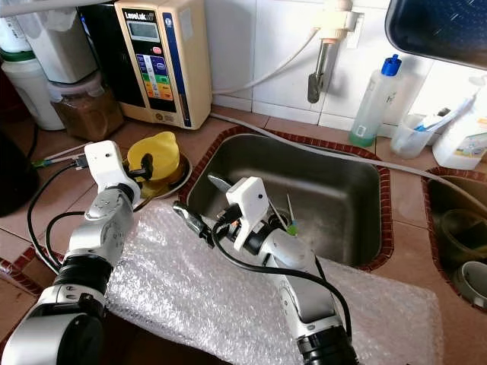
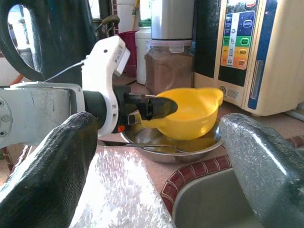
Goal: Kitchen organization
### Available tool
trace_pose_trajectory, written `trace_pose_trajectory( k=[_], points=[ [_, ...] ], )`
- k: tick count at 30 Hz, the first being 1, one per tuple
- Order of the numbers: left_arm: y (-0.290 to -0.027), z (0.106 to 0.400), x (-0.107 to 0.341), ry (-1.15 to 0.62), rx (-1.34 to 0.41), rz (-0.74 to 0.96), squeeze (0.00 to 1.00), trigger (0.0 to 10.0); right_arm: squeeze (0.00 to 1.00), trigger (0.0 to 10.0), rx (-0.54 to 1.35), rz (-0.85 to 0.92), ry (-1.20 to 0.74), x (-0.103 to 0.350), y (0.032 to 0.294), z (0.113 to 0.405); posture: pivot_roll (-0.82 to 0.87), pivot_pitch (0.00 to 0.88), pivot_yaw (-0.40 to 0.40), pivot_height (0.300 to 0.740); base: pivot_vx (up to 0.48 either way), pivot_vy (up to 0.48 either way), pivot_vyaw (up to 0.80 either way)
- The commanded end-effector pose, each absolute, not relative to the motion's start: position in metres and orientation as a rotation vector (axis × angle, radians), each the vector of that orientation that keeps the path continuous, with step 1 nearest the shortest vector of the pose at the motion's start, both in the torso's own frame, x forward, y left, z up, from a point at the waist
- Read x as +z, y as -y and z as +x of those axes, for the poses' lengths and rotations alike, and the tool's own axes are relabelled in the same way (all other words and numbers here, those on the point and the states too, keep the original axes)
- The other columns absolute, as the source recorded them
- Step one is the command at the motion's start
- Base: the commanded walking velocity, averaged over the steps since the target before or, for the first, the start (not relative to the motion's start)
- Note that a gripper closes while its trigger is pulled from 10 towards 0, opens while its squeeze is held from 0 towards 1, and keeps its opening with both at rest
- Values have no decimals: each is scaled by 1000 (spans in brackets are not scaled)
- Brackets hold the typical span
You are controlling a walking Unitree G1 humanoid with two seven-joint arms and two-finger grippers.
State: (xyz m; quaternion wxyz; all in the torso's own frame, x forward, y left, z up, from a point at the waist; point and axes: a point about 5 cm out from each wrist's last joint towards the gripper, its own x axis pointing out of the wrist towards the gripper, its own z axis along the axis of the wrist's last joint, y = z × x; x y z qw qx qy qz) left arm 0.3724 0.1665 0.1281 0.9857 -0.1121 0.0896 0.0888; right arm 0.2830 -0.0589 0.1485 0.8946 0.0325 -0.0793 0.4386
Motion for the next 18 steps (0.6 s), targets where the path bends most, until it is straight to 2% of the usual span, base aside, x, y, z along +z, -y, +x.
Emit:
trace_pose_trajectory(
  k=[1,18],
  points=[
    [-169,374,129,-190,178,-229,0,0,0,10000,915,59,172,151,57,284,43,0,46,740,0,0,0],
    [-180,375,127,-232,204,-224,0,0,0,10000,914,41,145,146,56,283,46,0,44,740,0,0,0]
  ],
)
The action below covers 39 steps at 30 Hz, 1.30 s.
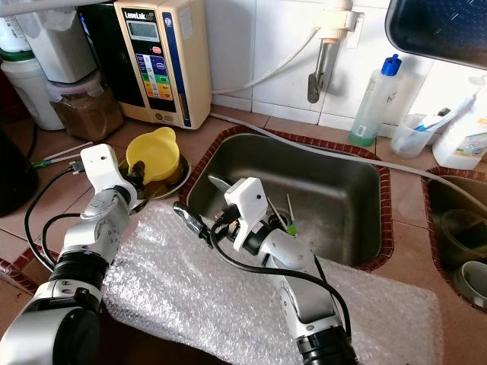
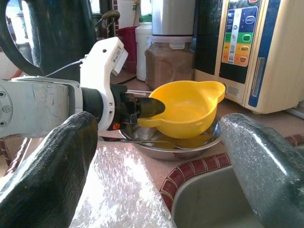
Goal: Kitchen organization
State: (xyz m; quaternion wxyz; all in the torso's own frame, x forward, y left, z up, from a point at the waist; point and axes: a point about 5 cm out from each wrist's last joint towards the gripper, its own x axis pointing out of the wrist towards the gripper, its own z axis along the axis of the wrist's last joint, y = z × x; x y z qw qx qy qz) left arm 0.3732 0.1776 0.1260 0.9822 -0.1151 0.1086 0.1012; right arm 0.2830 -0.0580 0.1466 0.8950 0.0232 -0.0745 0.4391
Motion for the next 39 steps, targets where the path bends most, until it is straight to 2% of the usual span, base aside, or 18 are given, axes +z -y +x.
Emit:
trace_pose_trajectory(
  k=[1,10,33,39],
  points=[
    [-180,375,127,-233,204,-220,0,0,0,10000,914,41,143,145,56,282,46,0,44,740,0,0,0],
    [-183,374,128,-213,210,-125,0,0,0,10000,909,36,135,144,56,284,47,0,42,740,0,0,0],
    [-183,374,128,-201,193,-113,0,0,0,10000,902,25,119,141,56,286,46,0,38,740,0,0,0],
    [-174,376,144,-61,141,-129,0,0,0,10000,893,22,117,141,57,287,45,0,38,740,0,0,0]
  ],
)
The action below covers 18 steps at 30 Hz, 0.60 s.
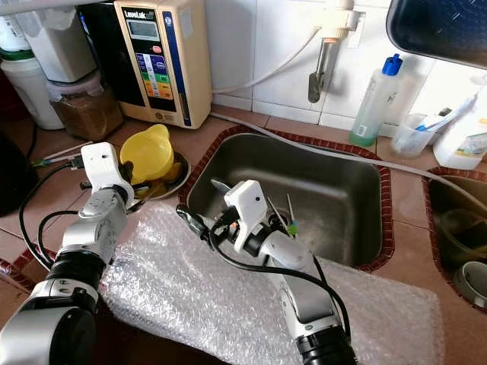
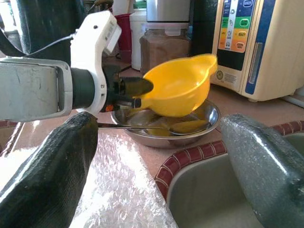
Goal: Kitchen organization
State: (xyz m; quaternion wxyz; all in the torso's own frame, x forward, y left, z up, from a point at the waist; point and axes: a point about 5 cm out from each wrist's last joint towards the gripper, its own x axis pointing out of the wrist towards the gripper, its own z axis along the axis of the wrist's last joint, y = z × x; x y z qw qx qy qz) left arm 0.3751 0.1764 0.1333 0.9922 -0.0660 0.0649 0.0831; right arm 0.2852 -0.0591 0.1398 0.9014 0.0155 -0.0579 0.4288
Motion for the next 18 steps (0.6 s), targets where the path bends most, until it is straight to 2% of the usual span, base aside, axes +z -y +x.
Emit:
trace_pose_trajectory(
  k=[1,7,12,18],
  points=[
    [-172,376,147,-34,121,-106,0,0,0,10000,892,22,117,141,57,288,45,0,38,740,0,0,0],
    [-162,376,164,99,67,-66,0,0,0,10000,840,47,142,147,60,293,52,0,38,740,0,0,0],
    [-152,373,168,155,12,2,0,0,0,10000,724,90,197,161,69,306,55,0,38,740,0,0,0],
    [-143,371,169,181,-29,71,0,0,0,10000,750,143,237,178,66,307,55,0,40,740,0,0,0]
  ],
)
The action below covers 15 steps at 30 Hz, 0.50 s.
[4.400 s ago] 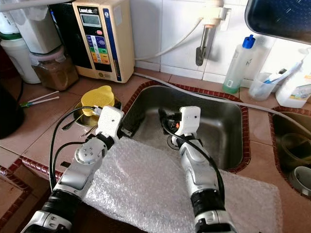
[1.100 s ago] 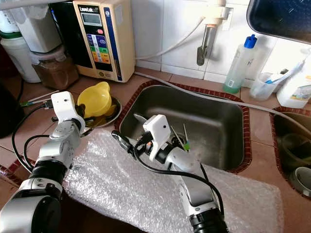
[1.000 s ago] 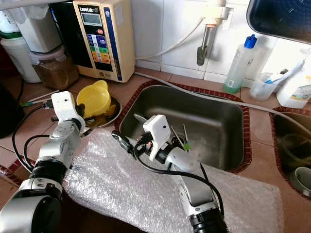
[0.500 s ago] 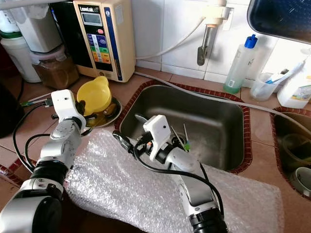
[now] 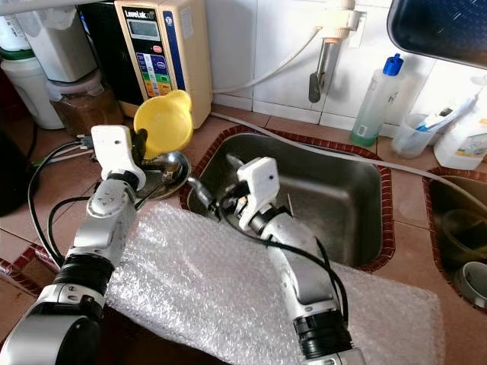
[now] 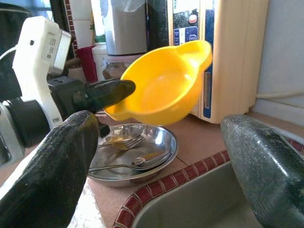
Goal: Kitchen organization
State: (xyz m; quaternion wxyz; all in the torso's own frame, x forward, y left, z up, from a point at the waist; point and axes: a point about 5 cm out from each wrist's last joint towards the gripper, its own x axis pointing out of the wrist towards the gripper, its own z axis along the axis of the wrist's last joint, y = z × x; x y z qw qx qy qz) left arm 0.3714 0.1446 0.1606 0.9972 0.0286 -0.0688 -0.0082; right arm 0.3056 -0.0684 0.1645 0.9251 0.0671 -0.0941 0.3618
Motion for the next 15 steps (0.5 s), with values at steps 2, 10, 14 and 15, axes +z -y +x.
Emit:
trace_pose_trajectory(
  k=[2,10,14,15],
  points=[
    [-135,369,170,203,-63,88,0,0,0,10000,753,150,261,186,64,307,57,0,38,740,0,0,0],
    [-108,363,175,256,-159,124,0,0,0,10000,706,224,299,203,61,314,62,0,36,740,0,0,0],
    [-102,361,176,274,-182,128,0,0,0,10000,668,237,294,205,64,319,60,0,39,740,0,0,0],
    [-102,361,176,274,-182,128,0,0,0,10000,668,237,294,205,64,319,60,0,39,740,0,0,0]
  ],
)
